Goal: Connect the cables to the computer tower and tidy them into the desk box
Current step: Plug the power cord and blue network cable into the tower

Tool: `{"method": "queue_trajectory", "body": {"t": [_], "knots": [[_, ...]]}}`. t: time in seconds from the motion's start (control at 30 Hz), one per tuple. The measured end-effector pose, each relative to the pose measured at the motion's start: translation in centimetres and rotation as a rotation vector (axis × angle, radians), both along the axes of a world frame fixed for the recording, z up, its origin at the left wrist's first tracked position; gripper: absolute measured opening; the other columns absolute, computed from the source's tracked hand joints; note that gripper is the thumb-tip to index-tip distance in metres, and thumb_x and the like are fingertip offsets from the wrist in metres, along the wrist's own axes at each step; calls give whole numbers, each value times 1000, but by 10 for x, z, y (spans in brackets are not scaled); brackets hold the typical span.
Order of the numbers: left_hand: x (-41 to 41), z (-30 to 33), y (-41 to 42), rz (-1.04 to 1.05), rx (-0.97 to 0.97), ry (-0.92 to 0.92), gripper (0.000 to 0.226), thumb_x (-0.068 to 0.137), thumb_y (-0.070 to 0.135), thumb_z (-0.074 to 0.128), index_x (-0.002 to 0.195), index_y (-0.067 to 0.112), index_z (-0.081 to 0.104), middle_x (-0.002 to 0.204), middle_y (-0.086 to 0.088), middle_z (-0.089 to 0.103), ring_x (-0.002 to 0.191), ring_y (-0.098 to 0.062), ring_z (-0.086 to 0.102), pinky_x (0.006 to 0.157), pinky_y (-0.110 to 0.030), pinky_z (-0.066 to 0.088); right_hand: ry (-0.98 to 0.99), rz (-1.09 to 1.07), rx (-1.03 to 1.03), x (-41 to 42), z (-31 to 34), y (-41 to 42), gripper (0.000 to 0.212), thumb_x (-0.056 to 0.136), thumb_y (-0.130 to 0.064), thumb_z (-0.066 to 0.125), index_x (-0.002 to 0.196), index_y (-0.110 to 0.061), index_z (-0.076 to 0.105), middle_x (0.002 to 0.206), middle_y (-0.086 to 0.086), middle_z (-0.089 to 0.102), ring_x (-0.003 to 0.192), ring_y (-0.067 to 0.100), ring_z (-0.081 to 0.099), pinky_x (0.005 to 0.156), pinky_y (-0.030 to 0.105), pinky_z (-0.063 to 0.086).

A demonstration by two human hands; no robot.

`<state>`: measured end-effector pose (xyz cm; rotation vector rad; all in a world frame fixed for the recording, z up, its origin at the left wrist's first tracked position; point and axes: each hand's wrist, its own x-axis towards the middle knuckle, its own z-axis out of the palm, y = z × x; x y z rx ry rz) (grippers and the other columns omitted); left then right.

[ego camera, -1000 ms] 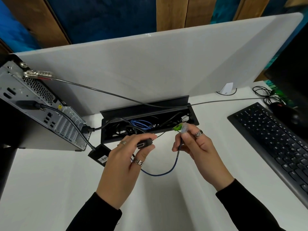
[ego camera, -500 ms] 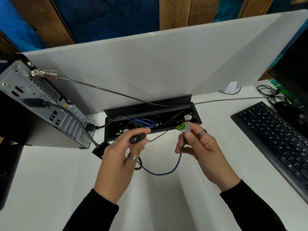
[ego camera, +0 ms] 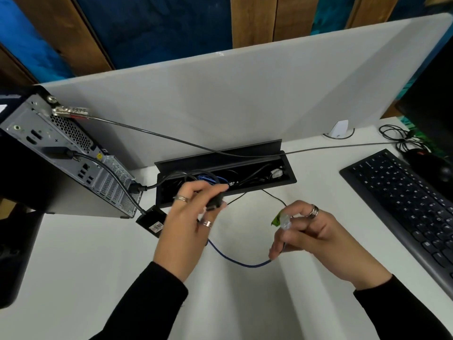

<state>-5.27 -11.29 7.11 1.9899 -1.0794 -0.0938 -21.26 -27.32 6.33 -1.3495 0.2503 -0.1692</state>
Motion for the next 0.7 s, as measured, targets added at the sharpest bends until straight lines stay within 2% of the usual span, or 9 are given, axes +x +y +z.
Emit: {"method": "queue_trajectory", "body": {"t": [0.1, 0.17, 0.23, 0.33, 0.43, 0.53, 0.63, 0.7], "knots": [[-14, -24, -11, -72, 217, -98, 41, 85, 9, 63, 120, 29, 59, 105, 15, 50, 93, 17, 46, 78, 1, 37, 51, 3, -8, -7, -5, 0, 17, 75, -34, 72, 84, -26, 59, 69, 13, 71, 72, 34, 68, 73, 31, 54], [-19, -40, -21, -133, 290, -140, 44, 83, 9, 64, 122, 28, 57, 109, 8, 58, 97, 3, 50, 79, -11, 43, 55, 13, -3, -11, -5, -2, 22, 73, -39, 73, 83, -26, 59, 69, 12, 71, 71, 35, 68, 72, 30, 54], [-19, -51, -35, -180, 329, -136, 44, 83, 8, 63, 123, 25, 58, 110, 2, 62, 103, -12, 54, 83, -24, 50, 43, 73, 5, -12, -1, -4, 15, 75, -34, 72, 82, -27, 60, 69, 11, 71, 71, 35, 68, 73, 31, 53], [-19, -63, -58, -278, 559, -67, 37, 91, 14, 52, 126, 25, 54, 118, 0, 59, 112, -18, 50, 93, -32, 44, 46, 109, 16, -11, 0, -3, 12, 77, -29, 71, 82, -27, 60, 70, 10, 71, 71, 34, 68, 72, 32, 53], [-25, -64, -74, -342, 792, -34, 20, 93, 15, 47, 109, 17, 58, 110, -6, 60, 107, -25, 53, 87, -35, 42, 54, 32, 17, -7, -7, 3, 20, 76, -32, 73, 83, -23, 57, 69, 12, 71, 69, 33, 67, 72, 33, 54], [-27, -66, -81, -310, 919, 3, 23, 96, 18, 41, 111, 12, 58, 115, -10, 61, 108, -28, 55, 89, -35, 41, 53, -59, -11, -2, -12, 5, 11, 81, -17, 67, 80, -24, 59, 67, 16, 70, 66, 33, 67, 71, 37, 56], [-25, -70, -77, -331, 930, 99, 22, 94, 13, 45, 108, 10, 61, 110, -12, 63, 103, -29, 58, 82, -31, 42, 53, -104, -57, 4, -10, 4, 8, 82, -16, 63, 83, -21, 57, 65, 17, 70, 63, 32, 66, 71, 46, 57], [-22, -73, -71, -333, 904, 166, 21, 93, 13, 46, 107, 12, 61, 106, -12, 63, 101, -29, 59, 80, -30, 42, 26, -135, -74, 9, -7, 3, 12, 82, -17, 64, 87, -14, 54, 64, 15, 70, 62, 30, 66, 68, 41, 58]]}}
